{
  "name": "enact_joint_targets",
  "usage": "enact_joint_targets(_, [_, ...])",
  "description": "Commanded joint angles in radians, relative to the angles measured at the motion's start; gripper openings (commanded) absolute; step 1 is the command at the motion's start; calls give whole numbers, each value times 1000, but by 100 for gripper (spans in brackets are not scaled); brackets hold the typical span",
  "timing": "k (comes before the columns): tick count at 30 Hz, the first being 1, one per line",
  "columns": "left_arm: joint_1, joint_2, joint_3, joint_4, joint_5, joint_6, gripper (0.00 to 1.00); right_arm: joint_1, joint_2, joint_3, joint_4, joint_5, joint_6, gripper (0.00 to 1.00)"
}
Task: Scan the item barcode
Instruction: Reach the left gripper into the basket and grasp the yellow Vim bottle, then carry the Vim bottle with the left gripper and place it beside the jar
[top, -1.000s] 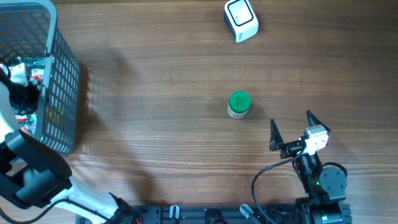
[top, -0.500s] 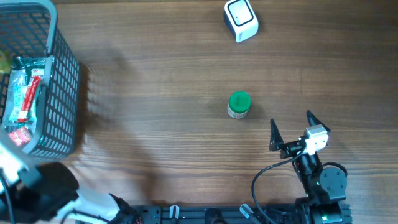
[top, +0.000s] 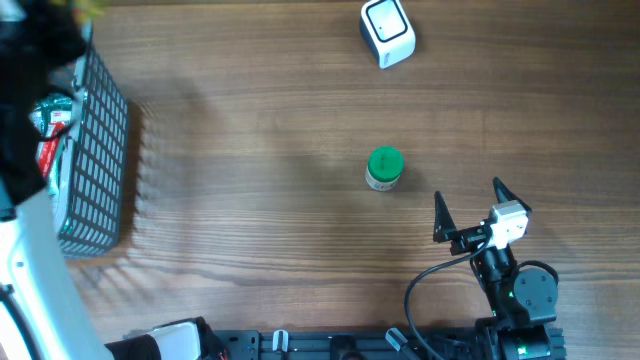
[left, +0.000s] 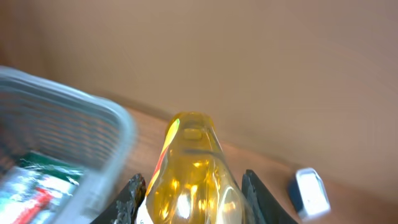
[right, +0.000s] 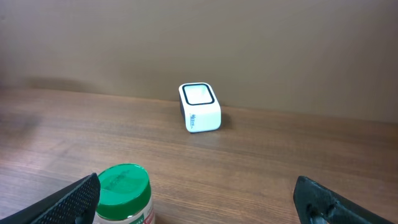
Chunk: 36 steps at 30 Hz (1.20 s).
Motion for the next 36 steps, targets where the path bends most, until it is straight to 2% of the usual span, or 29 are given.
enact_joint_targets(1, [-166, 27, 19, -64, -20, -43, 8, -2, 1, -1, 5, 3, -12, 100])
enact_joint_targets(9, [-492, 241, 16, -224, -54, -58, 11, -2, 1, -1, 5, 3, -12, 100])
enact_joint_targets(12, [-592, 343, 16, -220, -57, -110, 11, -2, 1, -1, 5, 3, -12, 100])
enact_joint_targets(19, [-760, 531, 16, -183, -122, -113, 11, -2, 1, -1, 5, 3, -12, 100])
enact_joint_targets(29, [-829, 687, 16, -80, -121, -108, 12, -2, 1, -1, 5, 3, -12, 100])
enact_joint_targets(36, [-829, 706, 15, -183, -116, -108, 12, -2, 1, -1, 5, 3, -12, 100])
